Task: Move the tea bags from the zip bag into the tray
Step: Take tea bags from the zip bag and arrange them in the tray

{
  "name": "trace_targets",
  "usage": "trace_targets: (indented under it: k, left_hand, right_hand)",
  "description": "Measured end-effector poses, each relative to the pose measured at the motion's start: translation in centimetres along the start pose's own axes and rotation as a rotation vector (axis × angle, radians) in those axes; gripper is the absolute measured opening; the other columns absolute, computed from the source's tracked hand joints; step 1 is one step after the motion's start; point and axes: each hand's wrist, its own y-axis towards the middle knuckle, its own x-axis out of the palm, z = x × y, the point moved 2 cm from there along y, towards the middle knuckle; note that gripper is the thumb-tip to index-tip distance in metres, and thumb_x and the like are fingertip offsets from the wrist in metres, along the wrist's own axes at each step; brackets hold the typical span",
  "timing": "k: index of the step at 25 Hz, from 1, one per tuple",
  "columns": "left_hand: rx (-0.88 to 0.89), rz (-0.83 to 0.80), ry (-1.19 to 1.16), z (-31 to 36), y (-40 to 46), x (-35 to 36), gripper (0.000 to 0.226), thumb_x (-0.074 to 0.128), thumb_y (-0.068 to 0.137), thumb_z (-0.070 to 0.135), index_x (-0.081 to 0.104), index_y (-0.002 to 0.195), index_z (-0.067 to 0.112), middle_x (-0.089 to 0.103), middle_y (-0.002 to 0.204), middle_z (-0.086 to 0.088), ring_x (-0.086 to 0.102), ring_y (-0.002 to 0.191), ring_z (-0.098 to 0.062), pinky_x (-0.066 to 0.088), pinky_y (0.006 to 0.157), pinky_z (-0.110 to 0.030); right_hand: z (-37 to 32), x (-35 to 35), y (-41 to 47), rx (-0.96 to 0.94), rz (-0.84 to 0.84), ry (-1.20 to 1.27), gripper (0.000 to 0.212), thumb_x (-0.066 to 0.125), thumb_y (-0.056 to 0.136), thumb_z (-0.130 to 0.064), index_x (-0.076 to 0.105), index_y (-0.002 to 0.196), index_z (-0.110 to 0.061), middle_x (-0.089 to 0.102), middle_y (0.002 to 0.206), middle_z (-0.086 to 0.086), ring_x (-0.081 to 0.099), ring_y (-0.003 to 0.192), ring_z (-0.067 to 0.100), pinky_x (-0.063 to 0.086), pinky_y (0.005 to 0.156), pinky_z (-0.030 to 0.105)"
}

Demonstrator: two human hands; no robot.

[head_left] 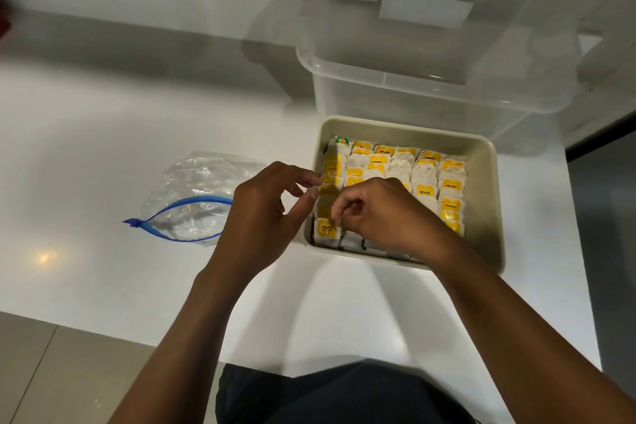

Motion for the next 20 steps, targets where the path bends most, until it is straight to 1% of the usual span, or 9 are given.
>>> trace_targets:
  k: [2, 4, 6, 9, 12, 13, 16, 18, 20]
  left_hand:
    - [-0.012, 0.002, -0.005, -0.1, -0.1, 0.0, 0.013, 0.070, 0.090, 0.018, 0.069, 0.096, 0.029, 0.066, 0.094, 0.015, 0.065, 0.081, -0.011, 0.049, 0.057, -0.034]
    - [-0.027, -0.003, -0.011, 0.0, -0.2, 0.0, 0.012, 0.070, 0.090, 0.018, 0.069, 0.095, 0.029, 0.066, 0.094, 0.015, 0.065, 0.081, -0.010, 0.049, 0.057, -0.034]
    - [-0.030, -0.005, -0.008, 0.1, -0.3, 0.0, 0.011, 0.069, 0.090, 0.019, 0.070, 0.096, 0.028, 0.065, 0.093, 0.016, 0.066, 0.081, -0.010, 0.049, 0.057, -0.033]
    - [-0.019, -0.008, 0.004, 0.0, -0.5, -0.1, 0.010, 0.068, 0.090, 0.020, 0.071, 0.097, 0.027, 0.065, 0.092, 0.015, 0.065, 0.081, -0.010, 0.048, 0.056, -0.034]
    - [-0.022, -0.015, 0.010, -0.1, -0.6, 0.0, 0.010, 0.067, 0.091, 0.021, 0.071, 0.098, 0.027, 0.065, 0.092, 0.015, 0.065, 0.081, -0.009, 0.049, 0.057, -0.035]
    - [-0.021, -0.015, 0.011, 0.0, -0.6, 0.1, 0.010, 0.067, 0.091, 0.021, 0.071, 0.098, 0.027, 0.065, 0.093, 0.016, 0.065, 0.081, -0.009, 0.049, 0.057, -0.034]
    - [-0.009, -0.019, 0.016, 0.1, -0.6, 0.1, 0.011, 0.067, 0.091, 0.020, 0.071, 0.098, 0.027, 0.065, 0.093, 0.016, 0.064, 0.081, -0.008, 0.048, 0.056, -0.032]
    - [-0.006, -0.021, 0.025, 0.1, -0.6, 0.2, 0.011, 0.068, 0.090, 0.019, 0.071, 0.098, 0.027, 0.065, 0.093, 0.016, 0.064, 0.080, -0.008, 0.048, 0.056, -0.032]
    - [-0.010, -0.015, 0.031, 0.0, -0.6, 0.2, 0.012, 0.069, 0.090, 0.016, 0.071, 0.098, 0.025, 0.065, 0.093, 0.015, 0.065, 0.080, -0.008, 0.049, 0.056, -0.032]
  right_hand:
    - [-0.3, 0.4, -0.4, -0.059, -0.131, -0.031, 0.012, 0.068, 0.089, -0.022, 0.079, 0.088, -0.027, 0.073, 0.078, -0.014, 0.063, 0.077, -0.003, 0.043, 0.063, 0.007]
    - [-0.2, 1.2, -0.4, -0.078, -0.223, -0.098, 0.019, 0.060, 0.094, -0.024, 0.078, 0.093, -0.025, 0.071, 0.077, -0.009, 0.062, 0.077, 0.005, 0.045, 0.066, 0.017]
    - [0.0, 1.7, -0.1, -0.063, -0.241, -0.126, 0.022, 0.056, 0.097, -0.025, 0.078, 0.098, -0.025, 0.070, 0.078, -0.005, 0.061, 0.076, 0.008, 0.048, 0.071, 0.027]
    - [0.3, 2.0, 0.5, -0.027, -0.260, -0.091, 0.022, 0.056, 0.096, -0.029, 0.077, 0.101, -0.029, 0.073, 0.087, -0.008, 0.063, 0.082, 0.007, 0.052, 0.077, 0.029]
    - [0.4, 1.8, 0.7, -0.006, -0.283, -0.072, 0.021, 0.058, 0.094, -0.032, 0.078, 0.096, -0.030, 0.073, 0.086, -0.012, 0.063, 0.083, 0.006, 0.054, 0.078, 0.032]
    - [0.3, 1.7, 0.7, -0.003, -0.284, -0.078, 0.022, 0.057, 0.094, -0.033, 0.078, 0.091, -0.027, 0.073, 0.082, -0.010, 0.063, 0.079, 0.007, 0.054, 0.076, 0.035]
    - [0.2, 1.6, 0.5, 0.013, -0.272, -0.084, 0.037, 0.052, 0.094, -0.038, 0.071, 0.074, -0.014, 0.069, 0.071, 0.003, 0.063, 0.068, 0.014, 0.052, 0.068, 0.041]
    - [0.2, 1.7, 0.3, 0.025, -0.272, -0.081, 0.039, 0.049, 0.094, -0.039, 0.072, 0.075, -0.013, 0.071, 0.075, 0.004, 0.066, 0.073, 0.016, 0.054, 0.071, 0.042]
    - [0.0, 1.8, 0.2, 0.024, -0.264, -0.075, 0.040, 0.049, 0.095, -0.037, 0.071, 0.074, -0.012, 0.070, 0.073, 0.005, 0.065, 0.072, 0.017, 0.053, 0.070, 0.042]
